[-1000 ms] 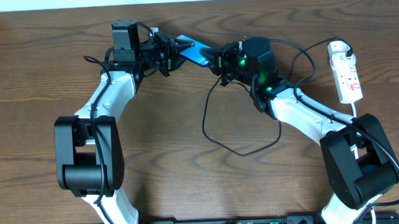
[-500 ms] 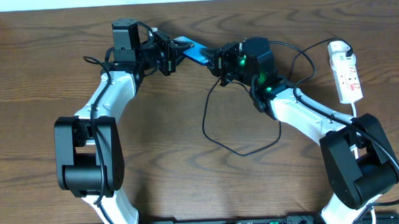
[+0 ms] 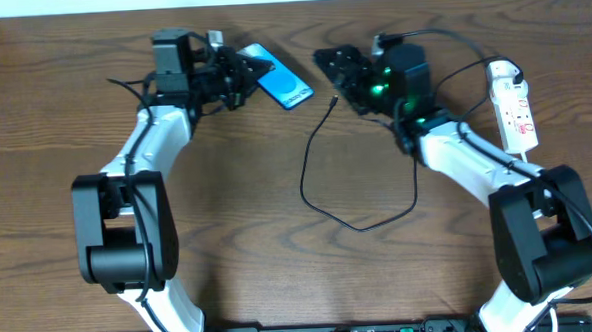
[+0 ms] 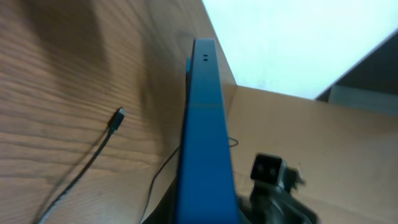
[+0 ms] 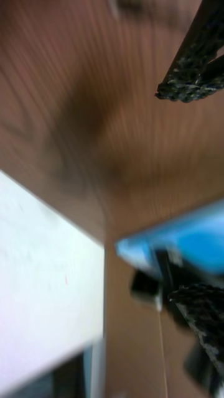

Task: Plug charger to phone and switch on socket

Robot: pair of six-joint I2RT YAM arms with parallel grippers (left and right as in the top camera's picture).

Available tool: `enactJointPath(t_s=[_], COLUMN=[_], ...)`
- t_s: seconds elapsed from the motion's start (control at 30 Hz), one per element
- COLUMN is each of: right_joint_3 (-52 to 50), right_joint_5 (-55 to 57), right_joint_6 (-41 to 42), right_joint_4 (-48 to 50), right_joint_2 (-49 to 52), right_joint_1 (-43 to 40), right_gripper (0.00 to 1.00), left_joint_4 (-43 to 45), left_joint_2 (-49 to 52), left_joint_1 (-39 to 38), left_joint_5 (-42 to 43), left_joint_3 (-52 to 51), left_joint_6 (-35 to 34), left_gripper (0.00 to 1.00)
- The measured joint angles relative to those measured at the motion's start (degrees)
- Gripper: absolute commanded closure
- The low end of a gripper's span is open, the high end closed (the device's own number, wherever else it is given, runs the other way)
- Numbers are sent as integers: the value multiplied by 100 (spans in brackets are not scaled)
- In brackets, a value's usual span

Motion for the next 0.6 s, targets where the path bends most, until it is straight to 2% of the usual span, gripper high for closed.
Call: enactJointPath(t_s=[0.07, 0.1, 0.17, 0.2, 0.33, 0.47, 0.6], right_joint_3=[0, 0, 0, 0, 26, 286, 1115], right_joint_5=[7, 2, -37, -66, -212, -254, -116], right_joint_6=[-472, -654, -1126, -1370, -2024, -2503, -2962], right_joint_4=[-341, -461, -660, -728, -1241, -2297, -3617], right_joint_2=[0, 0, 0, 0, 0, 0, 2], right_joint_1=[-177, -227, -299, -315, -308, -304, -254], right_gripper=[3, 5, 20, 24, 31, 32, 30], left_joint_4=[0, 0, 2, 2, 7, 26, 28], left_joint_2=[0, 0, 0, 0, 0, 0, 0], left_joint_1=[153, 232, 356, 415, 581, 680, 782], left_joint_5=[234, 378, 638, 772, 1261, 1569, 1707], left_joint_3=[0, 0, 0, 0, 0, 0, 0], left_joint_6=[188, 262, 365, 398, 487, 546, 564], left_gripper=[92, 92, 92, 92, 93, 93, 93])
